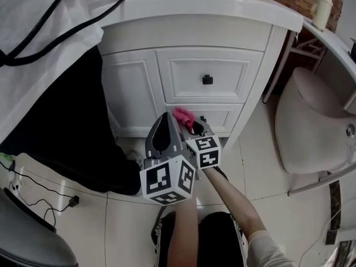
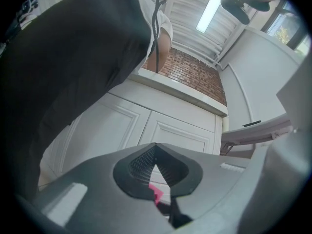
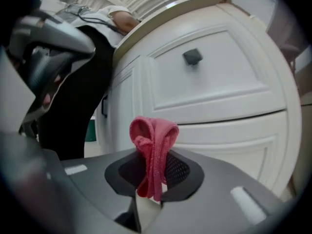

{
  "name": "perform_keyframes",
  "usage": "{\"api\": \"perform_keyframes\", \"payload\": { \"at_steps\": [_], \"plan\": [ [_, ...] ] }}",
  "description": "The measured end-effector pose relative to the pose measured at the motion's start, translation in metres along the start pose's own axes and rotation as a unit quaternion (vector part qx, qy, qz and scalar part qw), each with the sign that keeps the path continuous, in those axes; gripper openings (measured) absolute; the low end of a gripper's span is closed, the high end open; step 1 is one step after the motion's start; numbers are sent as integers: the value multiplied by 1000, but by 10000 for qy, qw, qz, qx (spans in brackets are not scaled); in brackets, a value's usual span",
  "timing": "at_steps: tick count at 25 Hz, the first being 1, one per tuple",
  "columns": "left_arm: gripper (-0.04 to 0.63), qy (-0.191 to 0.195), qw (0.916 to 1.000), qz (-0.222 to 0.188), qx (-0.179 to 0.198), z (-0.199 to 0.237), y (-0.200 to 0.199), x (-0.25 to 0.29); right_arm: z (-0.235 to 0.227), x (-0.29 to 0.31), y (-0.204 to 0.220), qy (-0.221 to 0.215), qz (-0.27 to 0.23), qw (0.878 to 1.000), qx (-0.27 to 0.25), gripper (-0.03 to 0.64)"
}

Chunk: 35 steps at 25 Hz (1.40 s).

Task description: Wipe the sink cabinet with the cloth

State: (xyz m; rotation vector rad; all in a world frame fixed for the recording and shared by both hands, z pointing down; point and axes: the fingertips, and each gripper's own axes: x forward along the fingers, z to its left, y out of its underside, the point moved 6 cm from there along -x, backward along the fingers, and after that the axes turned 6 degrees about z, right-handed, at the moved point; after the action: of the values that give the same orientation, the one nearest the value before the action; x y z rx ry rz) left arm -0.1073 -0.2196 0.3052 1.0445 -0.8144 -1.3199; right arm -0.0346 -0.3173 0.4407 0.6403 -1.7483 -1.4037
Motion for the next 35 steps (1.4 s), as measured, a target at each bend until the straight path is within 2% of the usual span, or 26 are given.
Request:
{"api": "perform_keyframes", "payload": {
  "at_steps": [3,6,10,13,17,20,22,24,25,27,28,29,32,35],
  "plan": [
    [14,-29,9999,-31,-100,4,-2,2,13,32,8,-171,308,9993,-141,71],
    [14,-52,9999,-31,-145,8,-2,6,-7,35,11,83,324,9994,128,71],
    [14,-39,9998,-31,-198,8,1,9,-52,11,15,519,290,9981,139,71],
    [14,16,9998,19,-196,3,5,9,-84,-17,23,722,145,9955,603,71],
    [14,42,9999,55,-147,0,6,8,-138,-55,34,1563,27,9831,950,69],
    [14,19,9999,61,-92,-1,7,7,-172,-79,44,1999,184,9764,802,71],
    [14,57,9999,95,-46,-2,7,8,-188,-93,49,2383,265,9677,780,69],
    [14,199,9997,101,93,-5,2,8,-197,-108,51,2662,231,9582,1019,69],
    [14,282,9991,69,295,-6,-4,6,-192,-112,50,2665,187,9578,1062,69],
    [14,370,9942,1,1013,-3,-16,2,-161,-108,44,2328,86,9685,876,69],
    [14,344,9901,-6,1363,4,-19,2,-138,-99,40,2029,55,9764,737,69],
    [15,266,9875,-11,1556,14,-20,3,-113,-85,37,1683,54,9837,625,69],
    [15,-120,9887,-94,1488,53,-13,6,-40,-29,41,650,315,9969,310,69],
    [15,-332,9867,-15,1592,74,3,9,14,24,60,-45,795,9966,-220,69]
  ]
}}
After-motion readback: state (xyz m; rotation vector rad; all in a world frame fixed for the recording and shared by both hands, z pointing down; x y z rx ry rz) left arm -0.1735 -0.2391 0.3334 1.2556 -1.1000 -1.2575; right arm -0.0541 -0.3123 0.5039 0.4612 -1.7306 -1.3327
